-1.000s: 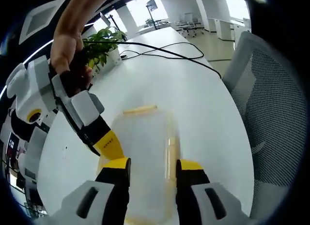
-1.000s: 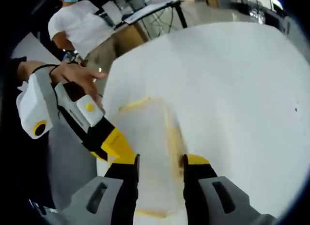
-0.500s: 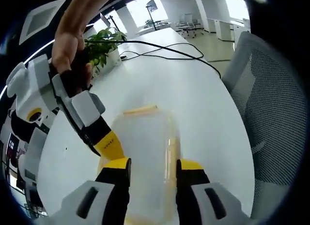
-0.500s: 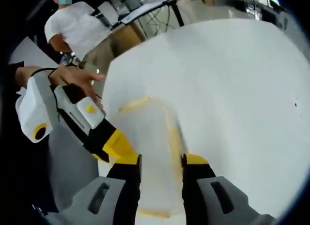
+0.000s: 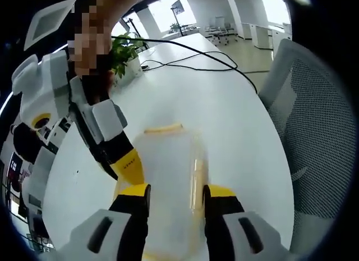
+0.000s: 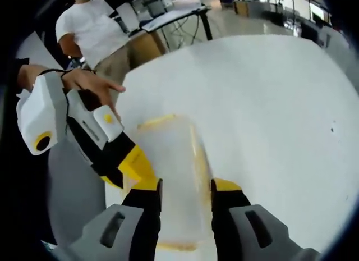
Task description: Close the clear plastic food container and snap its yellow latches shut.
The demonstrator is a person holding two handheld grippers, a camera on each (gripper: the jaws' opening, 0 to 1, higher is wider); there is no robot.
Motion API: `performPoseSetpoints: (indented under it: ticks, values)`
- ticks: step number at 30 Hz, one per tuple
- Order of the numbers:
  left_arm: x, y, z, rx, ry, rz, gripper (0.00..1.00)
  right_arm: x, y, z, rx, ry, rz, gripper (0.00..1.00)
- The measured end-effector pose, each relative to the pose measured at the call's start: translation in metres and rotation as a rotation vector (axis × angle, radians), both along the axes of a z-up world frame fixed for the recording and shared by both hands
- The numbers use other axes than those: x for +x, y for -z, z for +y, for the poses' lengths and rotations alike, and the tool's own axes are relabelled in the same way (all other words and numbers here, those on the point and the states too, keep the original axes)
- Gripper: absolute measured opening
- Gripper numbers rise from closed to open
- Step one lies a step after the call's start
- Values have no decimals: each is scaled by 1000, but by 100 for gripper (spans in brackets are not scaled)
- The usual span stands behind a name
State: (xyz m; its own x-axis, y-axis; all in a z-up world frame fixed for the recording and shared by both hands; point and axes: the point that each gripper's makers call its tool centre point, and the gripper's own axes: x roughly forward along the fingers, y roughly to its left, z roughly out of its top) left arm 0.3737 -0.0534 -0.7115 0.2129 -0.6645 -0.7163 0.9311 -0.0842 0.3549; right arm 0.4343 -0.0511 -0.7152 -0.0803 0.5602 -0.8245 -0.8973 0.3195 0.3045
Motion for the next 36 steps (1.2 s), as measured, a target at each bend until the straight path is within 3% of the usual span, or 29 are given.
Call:
performPoseSetpoints:
  ticks: [8, 18, 26, 36]
  values:
    - [0, -1, 4, -3, -47, 30, 33, -5, -8, -7, 7, 11, -41, 37]
    - [8, -15, 13, -49, -139, 67, 38, -10, -26, -13, 25, 45, -125, 42]
    - [21, -25, 31, -93, -244, 108, 42, -18, -33, -25, 31, 102, -189, 47]
    - [31, -24, 56, -124, -338, 163, 47, -32, -33, -43, 27, 173, -264, 54]
